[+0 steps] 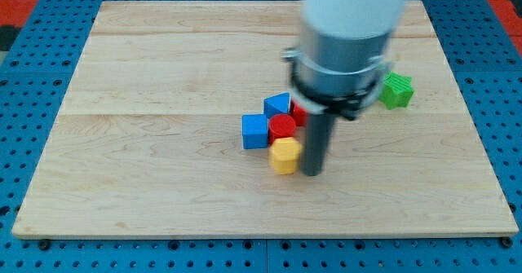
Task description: Move the yellow hexagon to the top center
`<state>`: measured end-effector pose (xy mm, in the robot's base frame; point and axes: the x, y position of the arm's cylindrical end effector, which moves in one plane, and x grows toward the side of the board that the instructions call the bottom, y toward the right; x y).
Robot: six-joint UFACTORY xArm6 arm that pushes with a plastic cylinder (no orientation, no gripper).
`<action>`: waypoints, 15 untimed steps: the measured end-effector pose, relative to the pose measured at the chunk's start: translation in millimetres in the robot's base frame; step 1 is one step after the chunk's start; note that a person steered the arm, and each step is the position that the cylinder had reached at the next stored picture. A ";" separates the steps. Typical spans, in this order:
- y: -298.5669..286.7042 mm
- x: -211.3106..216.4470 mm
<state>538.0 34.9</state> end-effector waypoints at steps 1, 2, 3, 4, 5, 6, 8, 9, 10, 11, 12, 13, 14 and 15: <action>-5.7 -16.6; -19.0 -25.4; -89.0 -21.8; -115.4 -2.2; -117.4 18.0; -129.9 -12.5; -167.3 5.0; -212.2 -12.7; -182.6 -44.3; -173.0 -32.1; -158.4 -1.2; -119.8 -35.7; -142.6 -71.5; -166.8 -93.7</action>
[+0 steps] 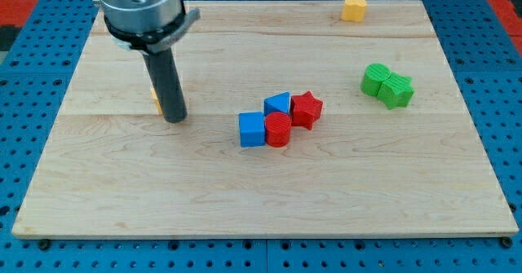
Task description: Move the yellow hexagon to the top center
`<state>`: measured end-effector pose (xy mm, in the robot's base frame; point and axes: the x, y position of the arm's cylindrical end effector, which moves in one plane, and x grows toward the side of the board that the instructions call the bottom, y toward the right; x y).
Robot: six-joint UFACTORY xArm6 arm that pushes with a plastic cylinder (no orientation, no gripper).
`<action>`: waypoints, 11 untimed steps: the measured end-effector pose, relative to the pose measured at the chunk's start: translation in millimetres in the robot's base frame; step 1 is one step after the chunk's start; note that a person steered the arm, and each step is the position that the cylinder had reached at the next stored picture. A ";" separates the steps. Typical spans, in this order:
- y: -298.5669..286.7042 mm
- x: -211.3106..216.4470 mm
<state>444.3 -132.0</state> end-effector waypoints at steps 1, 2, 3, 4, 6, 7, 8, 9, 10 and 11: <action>-44.8 -2.6; -17.6 -44.7; 0.8 -68.1; 16.9 -99.3; 38.8 -140.3; 29.3 -149.0; 15.0 -160.3; 66.0 -176.8; 103.1 -177.4; 104.8 -177.4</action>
<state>266.9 -27.1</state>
